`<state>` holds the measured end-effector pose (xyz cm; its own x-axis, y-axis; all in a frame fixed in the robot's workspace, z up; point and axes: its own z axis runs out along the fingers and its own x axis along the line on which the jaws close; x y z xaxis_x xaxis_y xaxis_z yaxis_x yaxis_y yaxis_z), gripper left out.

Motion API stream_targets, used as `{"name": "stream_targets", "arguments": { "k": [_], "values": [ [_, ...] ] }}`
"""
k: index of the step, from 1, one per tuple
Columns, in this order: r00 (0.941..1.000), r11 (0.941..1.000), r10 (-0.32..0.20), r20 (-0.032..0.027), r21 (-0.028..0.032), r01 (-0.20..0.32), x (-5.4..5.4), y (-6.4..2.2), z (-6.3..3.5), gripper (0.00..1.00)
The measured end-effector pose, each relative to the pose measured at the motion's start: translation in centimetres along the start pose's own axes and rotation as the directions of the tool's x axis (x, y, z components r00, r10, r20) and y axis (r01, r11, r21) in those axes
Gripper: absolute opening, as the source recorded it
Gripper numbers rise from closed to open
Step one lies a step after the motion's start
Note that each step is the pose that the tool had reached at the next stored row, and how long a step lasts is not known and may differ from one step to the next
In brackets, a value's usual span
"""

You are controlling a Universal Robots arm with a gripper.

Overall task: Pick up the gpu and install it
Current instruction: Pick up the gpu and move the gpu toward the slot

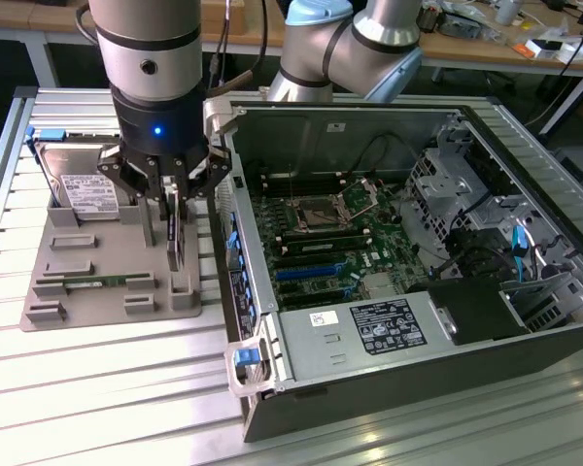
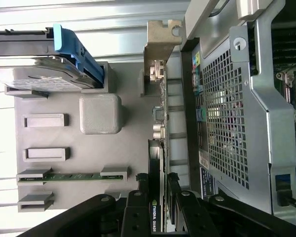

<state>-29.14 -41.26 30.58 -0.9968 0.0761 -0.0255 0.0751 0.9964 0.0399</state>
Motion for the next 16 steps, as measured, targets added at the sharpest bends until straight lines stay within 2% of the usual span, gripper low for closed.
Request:
{"name": "stream_targets", "arguments": {
  "k": [16],
  "values": [
    [1.0,1.0,0.0,0.0001,-0.0001,0.0,-0.1,0.08,-2.09,0.26]
  ]
}}
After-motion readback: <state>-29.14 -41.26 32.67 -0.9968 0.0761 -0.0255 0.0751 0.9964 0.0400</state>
